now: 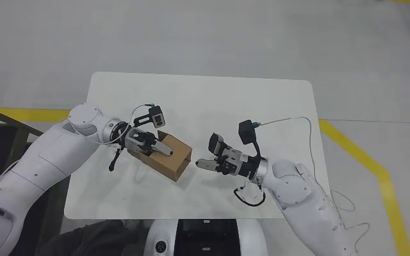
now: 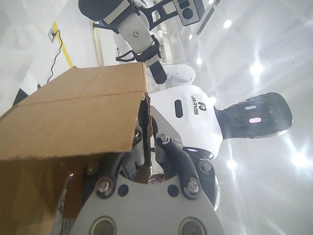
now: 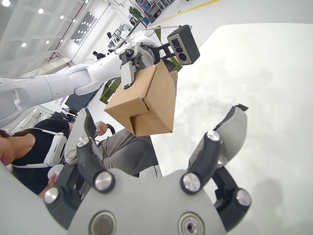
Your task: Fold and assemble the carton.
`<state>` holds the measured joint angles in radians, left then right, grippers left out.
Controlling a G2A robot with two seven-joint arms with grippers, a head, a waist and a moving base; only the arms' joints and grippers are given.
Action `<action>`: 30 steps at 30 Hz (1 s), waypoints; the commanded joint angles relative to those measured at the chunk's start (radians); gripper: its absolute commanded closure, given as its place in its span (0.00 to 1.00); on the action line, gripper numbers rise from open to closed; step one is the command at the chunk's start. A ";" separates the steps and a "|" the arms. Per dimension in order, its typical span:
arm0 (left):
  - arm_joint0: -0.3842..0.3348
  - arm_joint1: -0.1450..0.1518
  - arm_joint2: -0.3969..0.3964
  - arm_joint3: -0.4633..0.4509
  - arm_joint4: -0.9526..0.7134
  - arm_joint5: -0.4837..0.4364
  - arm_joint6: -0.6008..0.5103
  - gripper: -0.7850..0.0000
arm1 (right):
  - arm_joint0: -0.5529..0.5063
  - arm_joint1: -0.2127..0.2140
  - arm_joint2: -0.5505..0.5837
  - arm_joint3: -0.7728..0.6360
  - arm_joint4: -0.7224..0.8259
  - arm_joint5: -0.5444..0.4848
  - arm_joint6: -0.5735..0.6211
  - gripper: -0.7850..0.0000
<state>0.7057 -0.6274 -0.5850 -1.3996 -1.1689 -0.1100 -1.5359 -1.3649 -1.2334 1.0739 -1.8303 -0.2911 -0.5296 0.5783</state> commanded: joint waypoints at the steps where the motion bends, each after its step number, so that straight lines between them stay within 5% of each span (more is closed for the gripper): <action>1: -0.010 -0.002 0.008 0.038 -0.055 0.042 0.000 1.00 | -0.004 0.001 0.013 0.016 0.030 -0.015 -0.011 0.00; 30: 0.001 -0.005 0.001 0.026 -0.050 0.060 0.048 1.00 | -0.004 0.001 0.013 0.016 0.030 -0.015 -0.011 0.00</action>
<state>0.7015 -0.6307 -0.5798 -1.3674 -1.2207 -0.0605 -1.5201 -1.3649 -1.2334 1.0739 -1.8303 -0.2911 -0.5296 0.5783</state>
